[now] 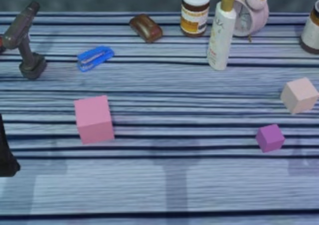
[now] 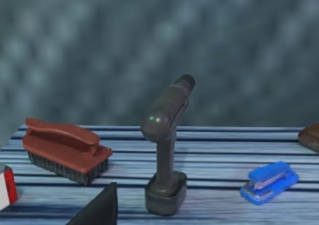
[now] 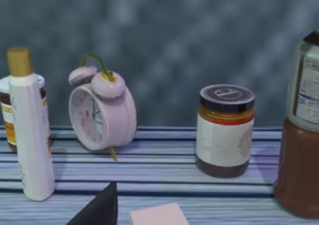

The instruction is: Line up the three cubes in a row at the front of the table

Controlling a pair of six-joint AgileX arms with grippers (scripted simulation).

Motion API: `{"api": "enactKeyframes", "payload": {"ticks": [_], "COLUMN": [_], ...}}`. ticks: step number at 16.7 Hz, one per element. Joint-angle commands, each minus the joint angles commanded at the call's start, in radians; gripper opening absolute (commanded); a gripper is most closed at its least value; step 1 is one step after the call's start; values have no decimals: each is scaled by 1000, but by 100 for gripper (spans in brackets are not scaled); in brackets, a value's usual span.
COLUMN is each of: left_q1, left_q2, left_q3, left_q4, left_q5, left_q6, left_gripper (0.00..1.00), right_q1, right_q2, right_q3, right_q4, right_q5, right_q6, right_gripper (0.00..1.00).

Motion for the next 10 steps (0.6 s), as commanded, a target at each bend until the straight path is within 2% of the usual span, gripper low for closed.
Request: {"api": "enactKeyframes", "payload": {"ticks": [5, 10], "left_q1": [0, 0], "left_q2": [0, 0], "left_q3": [0, 0], "left_q4": [0, 0], "left_q5": [0, 0], "left_q6": [0, 0], "left_gripper": [100, 100], "right_q1": [12, 66], "right_q2": [62, 375], "right_q3": [59, 303], "right_q4": [-31, -194], "right_q5": [-1, -1], "right_q6": [4, 15], "right_gripper": [100, 100]}}
